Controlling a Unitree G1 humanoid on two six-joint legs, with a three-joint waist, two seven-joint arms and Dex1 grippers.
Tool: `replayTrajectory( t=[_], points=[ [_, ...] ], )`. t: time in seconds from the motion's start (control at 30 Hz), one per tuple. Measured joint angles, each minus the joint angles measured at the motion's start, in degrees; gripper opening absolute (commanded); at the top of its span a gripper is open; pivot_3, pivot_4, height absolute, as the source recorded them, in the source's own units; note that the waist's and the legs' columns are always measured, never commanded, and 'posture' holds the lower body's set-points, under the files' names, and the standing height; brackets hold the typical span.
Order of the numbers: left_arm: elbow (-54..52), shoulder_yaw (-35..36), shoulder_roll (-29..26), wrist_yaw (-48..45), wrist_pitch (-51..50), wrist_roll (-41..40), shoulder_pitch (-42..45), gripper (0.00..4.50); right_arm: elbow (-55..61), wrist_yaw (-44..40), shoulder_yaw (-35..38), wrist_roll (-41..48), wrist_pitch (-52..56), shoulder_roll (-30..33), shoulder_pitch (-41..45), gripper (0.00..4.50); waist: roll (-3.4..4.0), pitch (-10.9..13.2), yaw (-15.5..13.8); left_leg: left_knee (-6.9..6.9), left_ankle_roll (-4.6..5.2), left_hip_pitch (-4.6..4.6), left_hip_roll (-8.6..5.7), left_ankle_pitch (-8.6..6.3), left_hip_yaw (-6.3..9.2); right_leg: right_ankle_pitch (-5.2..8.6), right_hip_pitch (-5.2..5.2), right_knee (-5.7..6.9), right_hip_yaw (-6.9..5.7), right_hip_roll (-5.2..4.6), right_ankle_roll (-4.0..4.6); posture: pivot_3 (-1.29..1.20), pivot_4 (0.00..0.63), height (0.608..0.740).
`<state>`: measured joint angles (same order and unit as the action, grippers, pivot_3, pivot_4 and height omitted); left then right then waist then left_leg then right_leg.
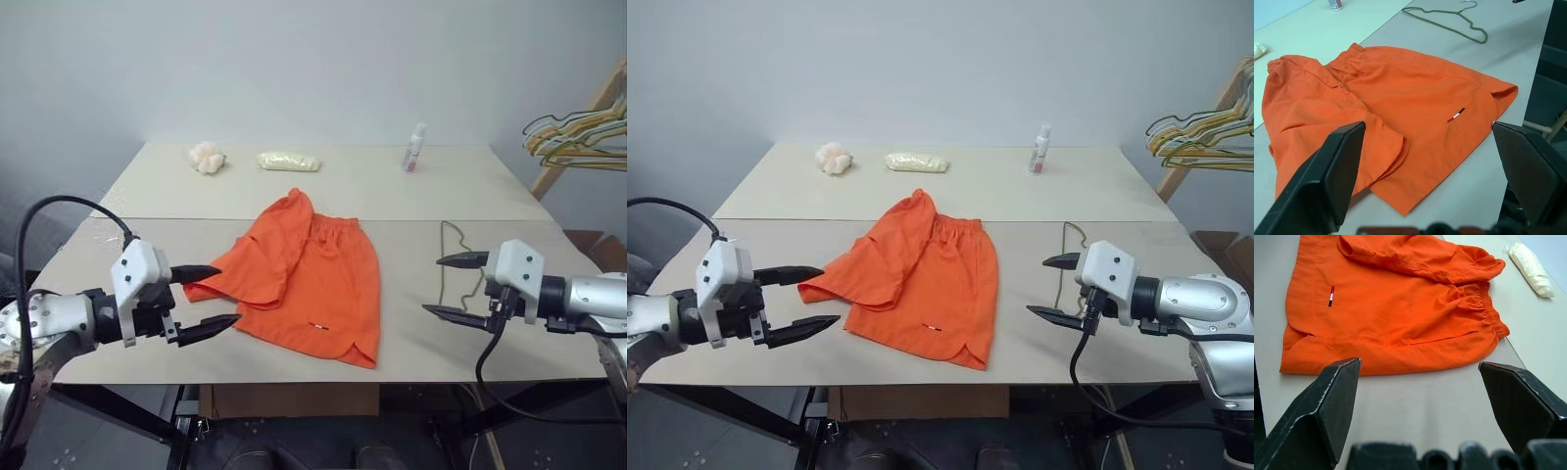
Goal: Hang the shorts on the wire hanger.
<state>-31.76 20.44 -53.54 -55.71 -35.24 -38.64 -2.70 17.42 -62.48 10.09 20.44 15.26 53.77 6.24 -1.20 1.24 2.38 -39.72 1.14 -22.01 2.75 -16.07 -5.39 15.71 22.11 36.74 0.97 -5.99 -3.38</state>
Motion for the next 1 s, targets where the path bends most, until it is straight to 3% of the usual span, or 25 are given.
replayTrajectory(
  t=[0.4,0.63,1.0],
  points=[
    [-0.5,-3.0,0.0,1.9,-1.6,-1.0,0.9,4.47,0.2,0.1,0.0,0.0,0.0,0.0,-0.5,4.50,0.00,0.0,0.0,-0.01,0.00,0.00,0.00,0.00,0.02,0.00,-0.01,0.00,0.00,0.00,0.00,-0.05,0.000,0.740],
    [-2.5,-19.3,1.7,6.9,-3.0,7.1,8.8,4.47,0.5,0.2,-1.4,-0.6,0.1,0.0,1.2,4.50,0.00,0.0,0.0,-0.01,0.00,-0.01,-0.03,0.00,-0.03,0.00,-0.02,0.00,-0.01,0.01,0.00,-0.10,0.000,0.740],
    [1.9,-43.0,13.0,11.4,-11.6,17.0,23.4,4.47,1.7,0.9,-2.8,-1.2,0.1,0.0,1.8,4.50,0.01,0.0,0.3,-0.07,0.00,-0.03,-0.05,0.00,0.01,0.00,-0.05,-0.01,0.01,0.05,0.00,-0.12,0.000,0.740]
  ],
)
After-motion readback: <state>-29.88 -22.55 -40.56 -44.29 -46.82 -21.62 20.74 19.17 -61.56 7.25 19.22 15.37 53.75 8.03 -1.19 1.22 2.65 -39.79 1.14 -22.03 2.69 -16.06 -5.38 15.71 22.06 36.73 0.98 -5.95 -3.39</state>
